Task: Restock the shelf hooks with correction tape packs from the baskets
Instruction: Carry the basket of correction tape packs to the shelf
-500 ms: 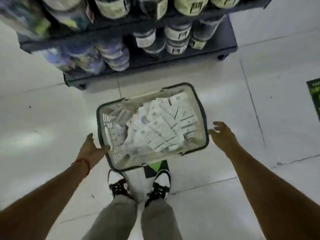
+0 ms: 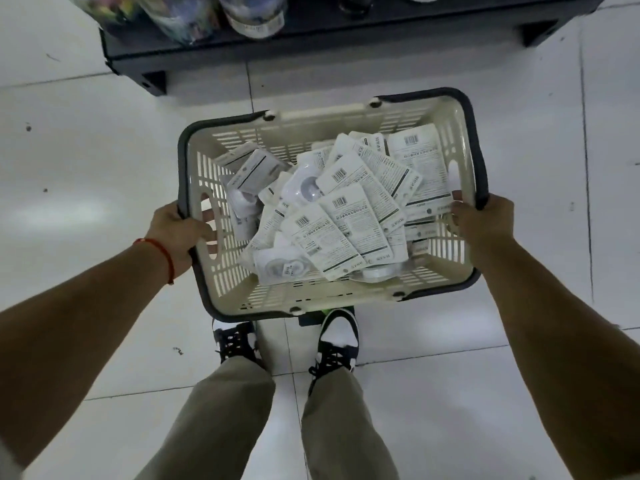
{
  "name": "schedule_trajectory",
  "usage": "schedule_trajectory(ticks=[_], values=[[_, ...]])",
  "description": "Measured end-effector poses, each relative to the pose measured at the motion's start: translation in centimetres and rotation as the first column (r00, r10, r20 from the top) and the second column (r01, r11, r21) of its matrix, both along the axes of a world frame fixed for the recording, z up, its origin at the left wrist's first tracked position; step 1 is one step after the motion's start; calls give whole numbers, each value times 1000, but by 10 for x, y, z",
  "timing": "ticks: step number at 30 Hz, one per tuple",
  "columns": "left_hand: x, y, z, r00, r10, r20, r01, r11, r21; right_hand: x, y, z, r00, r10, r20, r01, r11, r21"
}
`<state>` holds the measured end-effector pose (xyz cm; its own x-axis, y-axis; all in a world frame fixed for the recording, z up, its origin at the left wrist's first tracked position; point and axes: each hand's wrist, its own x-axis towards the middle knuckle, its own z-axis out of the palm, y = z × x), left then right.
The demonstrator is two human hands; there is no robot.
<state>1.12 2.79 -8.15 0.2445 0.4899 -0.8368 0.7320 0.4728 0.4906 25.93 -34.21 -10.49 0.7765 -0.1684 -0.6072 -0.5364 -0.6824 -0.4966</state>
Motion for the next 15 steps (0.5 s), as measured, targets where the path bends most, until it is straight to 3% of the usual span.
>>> schedule_trajectory(ticks=[4, 8, 12, 15], values=[[-18, 19, 89, 1000, -14, -19, 14, 1000, 3, -22, 8, 81, 998, 26, -54, -24, 999, 40], [-62, 47, 227, 999, 15, -33, -13, 999, 43, -46, 37, 214, 972, 221, -79, -209, 967, 144], [-133, 82, 373, 991, 134, -12, -132, 985, 109, -77, 88, 366, 930, 360, -73, -320, 891, 321], [-190, 107, 463, 973, 230, 31, -232, 959, 161, -101, 144, 449, 904, 426, -37, -385, 848, 365]])
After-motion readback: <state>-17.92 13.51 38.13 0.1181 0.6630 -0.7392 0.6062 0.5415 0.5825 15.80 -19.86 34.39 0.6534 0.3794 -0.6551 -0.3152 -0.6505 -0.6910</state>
